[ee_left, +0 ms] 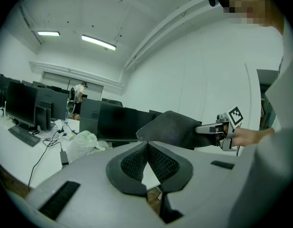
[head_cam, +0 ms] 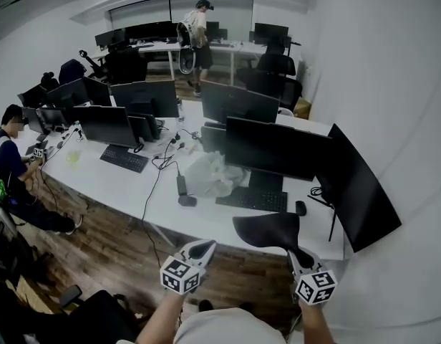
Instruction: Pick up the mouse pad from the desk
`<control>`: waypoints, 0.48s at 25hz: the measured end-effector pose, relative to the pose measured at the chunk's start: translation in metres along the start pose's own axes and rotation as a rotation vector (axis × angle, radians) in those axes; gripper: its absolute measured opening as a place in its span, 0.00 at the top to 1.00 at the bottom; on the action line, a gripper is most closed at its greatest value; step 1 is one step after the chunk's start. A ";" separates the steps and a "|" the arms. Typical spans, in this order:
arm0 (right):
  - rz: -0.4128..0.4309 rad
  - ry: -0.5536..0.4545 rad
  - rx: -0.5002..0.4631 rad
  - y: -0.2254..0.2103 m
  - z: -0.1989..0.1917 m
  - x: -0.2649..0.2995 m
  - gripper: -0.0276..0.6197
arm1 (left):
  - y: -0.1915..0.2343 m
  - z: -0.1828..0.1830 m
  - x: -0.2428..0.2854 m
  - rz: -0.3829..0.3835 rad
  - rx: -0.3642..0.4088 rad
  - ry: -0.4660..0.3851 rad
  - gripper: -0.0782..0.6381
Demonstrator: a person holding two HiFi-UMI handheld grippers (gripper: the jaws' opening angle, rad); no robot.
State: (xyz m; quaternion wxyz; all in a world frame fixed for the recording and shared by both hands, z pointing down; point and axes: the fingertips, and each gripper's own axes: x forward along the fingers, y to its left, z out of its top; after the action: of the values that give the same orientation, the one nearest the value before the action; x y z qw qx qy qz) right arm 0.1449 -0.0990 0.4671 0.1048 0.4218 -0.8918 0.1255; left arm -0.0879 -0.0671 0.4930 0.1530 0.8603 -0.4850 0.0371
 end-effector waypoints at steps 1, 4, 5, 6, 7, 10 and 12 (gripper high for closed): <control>0.002 -0.002 0.003 0.002 0.000 -0.001 0.89 | 0.000 -0.001 -0.001 -0.002 -0.002 0.002 0.87; 0.007 -0.008 0.012 0.007 0.001 -0.002 0.89 | 0.001 -0.002 -0.004 -0.006 -0.004 0.004 0.87; 0.008 -0.010 0.020 0.008 0.001 -0.002 0.89 | 0.001 -0.003 -0.005 -0.005 -0.004 0.004 0.87; 0.008 -0.012 0.029 0.009 0.001 -0.003 0.89 | 0.002 -0.004 -0.006 -0.005 -0.004 0.004 0.87; 0.007 -0.014 0.036 0.009 0.000 -0.003 0.89 | 0.002 -0.005 -0.007 -0.004 -0.004 0.003 0.87; 0.003 -0.016 0.047 0.010 0.001 -0.005 0.89 | 0.004 -0.003 -0.008 -0.003 -0.007 -0.001 0.87; 0.003 -0.017 0.049 0.012 0.003 -0.005 0.89 | 0.006 -0.002 -0.009 -0.002 -0.009 0.000 0.87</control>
State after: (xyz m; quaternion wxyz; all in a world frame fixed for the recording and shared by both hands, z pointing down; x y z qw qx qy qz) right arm 0.1385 -0.0894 0.4615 0.0869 0.4241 -0.8899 0.1439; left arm -0.0974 -0.0621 0.4949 0.1569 0.8601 -0.4842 0.0345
